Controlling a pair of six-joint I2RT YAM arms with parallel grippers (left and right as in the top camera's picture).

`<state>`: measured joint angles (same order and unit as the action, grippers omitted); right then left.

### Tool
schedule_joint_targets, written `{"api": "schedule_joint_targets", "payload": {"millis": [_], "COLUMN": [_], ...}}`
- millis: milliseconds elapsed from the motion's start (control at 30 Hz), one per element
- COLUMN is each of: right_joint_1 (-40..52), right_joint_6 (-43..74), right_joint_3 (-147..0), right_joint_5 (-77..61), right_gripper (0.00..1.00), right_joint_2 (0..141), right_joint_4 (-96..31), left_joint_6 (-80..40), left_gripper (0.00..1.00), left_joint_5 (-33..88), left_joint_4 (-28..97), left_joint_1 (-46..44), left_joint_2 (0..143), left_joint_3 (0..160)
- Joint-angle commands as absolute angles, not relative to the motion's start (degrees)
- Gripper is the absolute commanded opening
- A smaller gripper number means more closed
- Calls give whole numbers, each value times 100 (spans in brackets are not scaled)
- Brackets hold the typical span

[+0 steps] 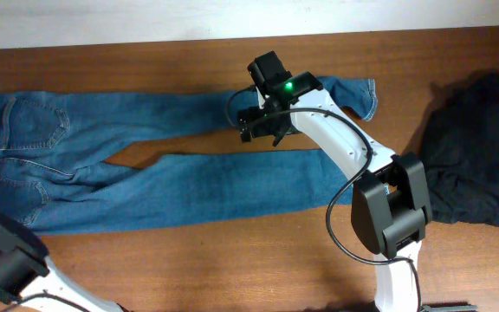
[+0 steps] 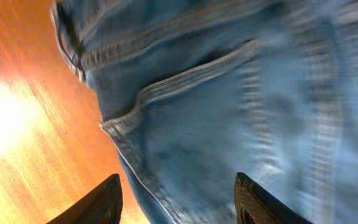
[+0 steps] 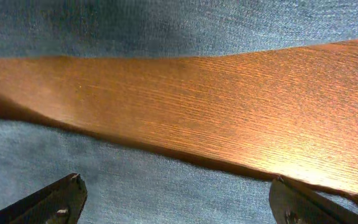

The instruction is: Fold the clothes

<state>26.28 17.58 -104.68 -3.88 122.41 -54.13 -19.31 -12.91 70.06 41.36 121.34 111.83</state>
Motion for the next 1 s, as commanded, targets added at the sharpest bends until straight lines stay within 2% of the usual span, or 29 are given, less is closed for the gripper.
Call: {"api": "schedule_joint_targets", "payload": {"millis": [0, 67, 233, 333, 633, 767, 967], "right_joint_1": [2609, 2609, 2609, 2609, 2561, 2093, 1094], "right_joint_6": [2051, 2051, 2045, 2045, 2049, 2456, 2453], "right_joint_3": [-10530, -10530, -10530, -10530, -10530, -10530, -10530], "right_joint_5": [-276, -298, -318, -316, -45, -32, -91], "right_gripper": [99, 99, 99, 99, 99, 99, 99], "right_joint_2": [12254, 12254, 12254, 12254, 12254, 12254, 12254], "right_joint_4": [-5328, -5308, -5404, -5424, -5417, -5415, -5297], "left_joint_6": [-1949, -1949, -1942, -1505, -1313, -1317, -1317], "left_gripper": [61, 64, 64, 64, 65, 70, 76], "left_joint_5": [-1022, -1013, -572, -294, -593, -576, -521], "left_joint_4": [6860, 6810, 6624, 6536, 6254, 6130, 6110], "left_joint_1": [3870, 3780, 3719, 3712, 3728, 3728, 3728], "left_joint_2": [11568, 11638, 12390, 12744, 13314, 13592, 13878], "left_joint_3": [11384, 11354, 11332, 11332, 11332, 11330, 11330]}}
